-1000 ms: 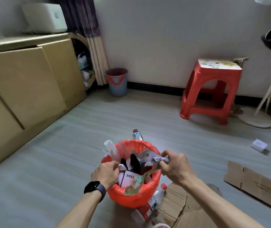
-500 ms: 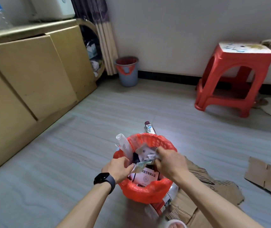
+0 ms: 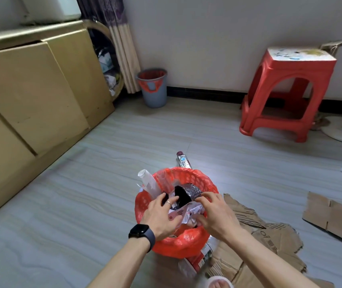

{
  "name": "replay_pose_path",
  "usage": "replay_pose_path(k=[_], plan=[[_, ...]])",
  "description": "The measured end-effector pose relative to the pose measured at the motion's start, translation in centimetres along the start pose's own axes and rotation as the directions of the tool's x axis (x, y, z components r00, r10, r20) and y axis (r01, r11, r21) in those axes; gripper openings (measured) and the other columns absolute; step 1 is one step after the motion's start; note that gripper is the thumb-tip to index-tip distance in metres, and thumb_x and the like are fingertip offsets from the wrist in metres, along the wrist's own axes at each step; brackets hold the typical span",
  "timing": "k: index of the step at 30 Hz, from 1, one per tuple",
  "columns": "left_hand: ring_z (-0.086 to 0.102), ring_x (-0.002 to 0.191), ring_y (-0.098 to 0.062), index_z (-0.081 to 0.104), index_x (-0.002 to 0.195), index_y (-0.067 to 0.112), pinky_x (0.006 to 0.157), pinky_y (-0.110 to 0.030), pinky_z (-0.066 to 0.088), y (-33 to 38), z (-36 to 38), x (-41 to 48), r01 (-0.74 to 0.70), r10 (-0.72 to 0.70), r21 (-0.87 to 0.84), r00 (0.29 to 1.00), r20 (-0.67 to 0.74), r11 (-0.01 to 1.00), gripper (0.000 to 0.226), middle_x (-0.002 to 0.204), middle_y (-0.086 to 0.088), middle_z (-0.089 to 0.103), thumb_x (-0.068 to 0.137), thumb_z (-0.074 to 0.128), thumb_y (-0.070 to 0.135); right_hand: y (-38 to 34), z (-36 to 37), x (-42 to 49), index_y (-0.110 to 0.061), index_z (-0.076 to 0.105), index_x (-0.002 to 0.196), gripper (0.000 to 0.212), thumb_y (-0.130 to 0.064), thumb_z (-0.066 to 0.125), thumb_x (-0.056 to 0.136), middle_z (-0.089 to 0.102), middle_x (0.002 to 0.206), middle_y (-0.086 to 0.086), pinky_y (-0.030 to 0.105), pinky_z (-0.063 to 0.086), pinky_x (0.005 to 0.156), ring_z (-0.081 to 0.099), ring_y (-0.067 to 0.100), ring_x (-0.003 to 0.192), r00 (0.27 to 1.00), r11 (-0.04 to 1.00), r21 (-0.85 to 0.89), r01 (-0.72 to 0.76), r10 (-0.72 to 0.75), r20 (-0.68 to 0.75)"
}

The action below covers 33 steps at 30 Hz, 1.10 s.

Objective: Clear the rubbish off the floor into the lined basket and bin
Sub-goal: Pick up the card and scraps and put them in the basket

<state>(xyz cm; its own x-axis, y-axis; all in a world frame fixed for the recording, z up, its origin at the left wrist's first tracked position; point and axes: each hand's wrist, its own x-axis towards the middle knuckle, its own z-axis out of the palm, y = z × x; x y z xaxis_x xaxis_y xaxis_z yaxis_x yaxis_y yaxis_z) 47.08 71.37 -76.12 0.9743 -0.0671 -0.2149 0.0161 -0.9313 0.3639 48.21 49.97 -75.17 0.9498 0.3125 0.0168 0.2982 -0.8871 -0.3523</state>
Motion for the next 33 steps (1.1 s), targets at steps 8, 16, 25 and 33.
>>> replay_pose_path(k=[8,16,25,33], plan=[[-0.029,0.145,-0.026,-0.01,0.146,0.058,0.113,-0.061,-0.01,2.9,3.5,5.1,-0.215,0.218,0.313,0.976,0.025,0.925,0.083,0.158,0.008,-0.032,0.076,0.026,0.086,2.6,2.7,-1.1,-0.026,0.014,0.156,0.087,-0.056,0.057,0.086,-0.002,0.165,-0.006,0.035,0.036,0.11,0.021,0.002,0.137,0.983,0.959,0.254,-0.128,0.156,-0.094],[0.004,0.147,-0.04,-0.004,0.153,0.045,0.112,-0.06,0.025,-0.3,7.8,7.9,-0.195,0.012,0.378,0.901,0.434,0.905,0.085,0.164,0.006,-0.006,0.088,0.044,0.07,2.1,6.7,-1.7,-0.028,-0.003,0.158,0.075,-0.037,0.043,0.099,-0.014,0.164,-0.014,0.024,0.025,0.113,-0.002,-0.013,0.142,0.965,0.896,0.421,-0.14,0.219,-0.144],[0.003,0.146,-0.045,-0.004,0.153,0.044,0.112,-0.062,0.022,0.7,9.4,8.7,-0.091,-0.093,0.387,0.897,0.432,0.918,0.092,0.164,0.006,-0.004,0.081,0.043,0.079,1.6,6.4,-1.7,-0.021,-0.02,0.154,0.077,-0.031,0.033,0.1,-0.037,0.156,-0.01,0.033,0.043,0.104,0.033,0.019,0.142,0.969,0.909,0.354,-0.218,0.246,-0.036],[0.032,0.14,-0.023,0.051,0.133,0.04,0.111,-0.042,0.034,1.2,2.5,4.5,0.002,-0.007,0.141,0.999,0.038,0.99,0.057,0.149,0.004,0.036,0.079,0.051,0.059,0.7,4.8,-1.7,-0.019,-0.018,0.156,0.078,-0.023,0.034,0.097,-0.038,0.153,-0.01,0.04,0.041,0.105,0.036,0.026,0.14,0.95,0.895,0.326,-0.304,0.308,0.041]])
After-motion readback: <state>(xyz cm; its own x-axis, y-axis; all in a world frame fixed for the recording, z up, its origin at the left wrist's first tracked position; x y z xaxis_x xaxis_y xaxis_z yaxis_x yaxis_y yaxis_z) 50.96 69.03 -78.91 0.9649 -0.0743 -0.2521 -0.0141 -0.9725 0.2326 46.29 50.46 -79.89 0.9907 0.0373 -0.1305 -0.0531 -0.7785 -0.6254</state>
